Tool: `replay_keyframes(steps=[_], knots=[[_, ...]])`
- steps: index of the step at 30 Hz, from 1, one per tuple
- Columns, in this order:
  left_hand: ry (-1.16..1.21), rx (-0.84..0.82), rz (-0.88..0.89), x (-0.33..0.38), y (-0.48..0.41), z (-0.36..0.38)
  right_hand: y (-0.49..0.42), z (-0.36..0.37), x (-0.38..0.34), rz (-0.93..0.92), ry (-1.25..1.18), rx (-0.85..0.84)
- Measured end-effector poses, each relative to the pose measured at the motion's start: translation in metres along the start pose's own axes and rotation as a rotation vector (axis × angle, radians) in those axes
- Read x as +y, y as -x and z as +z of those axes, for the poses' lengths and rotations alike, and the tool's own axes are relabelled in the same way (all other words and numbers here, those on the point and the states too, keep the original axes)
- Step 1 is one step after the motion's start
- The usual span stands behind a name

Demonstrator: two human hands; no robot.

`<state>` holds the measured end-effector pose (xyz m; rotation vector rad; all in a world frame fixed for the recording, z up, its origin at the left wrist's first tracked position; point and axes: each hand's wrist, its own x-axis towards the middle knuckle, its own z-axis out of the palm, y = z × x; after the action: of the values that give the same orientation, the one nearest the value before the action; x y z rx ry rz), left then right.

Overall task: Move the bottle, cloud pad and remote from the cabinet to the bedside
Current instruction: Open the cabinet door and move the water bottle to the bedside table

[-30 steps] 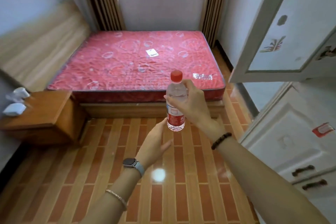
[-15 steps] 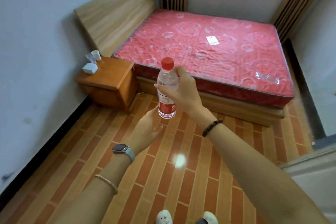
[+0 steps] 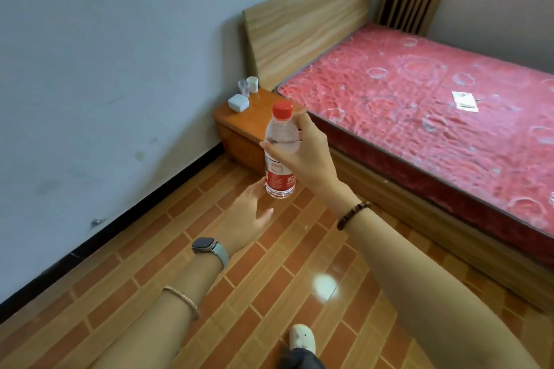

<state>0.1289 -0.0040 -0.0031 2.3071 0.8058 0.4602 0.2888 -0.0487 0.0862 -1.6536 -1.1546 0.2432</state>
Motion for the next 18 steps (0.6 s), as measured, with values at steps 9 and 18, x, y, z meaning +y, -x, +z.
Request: replay_keyframes(steps=[9,18], knots=[[0.043,0.075,-0.081,-0.011,-0.081,-0.008,-0.091,0.008,0.022,-0.073,0.008,-0.046],[0.071,0.069,-0.075,-0.034,-0.178,-0.009,-0.184,0.024,0.071,-0.049,0.006,-0.073]])
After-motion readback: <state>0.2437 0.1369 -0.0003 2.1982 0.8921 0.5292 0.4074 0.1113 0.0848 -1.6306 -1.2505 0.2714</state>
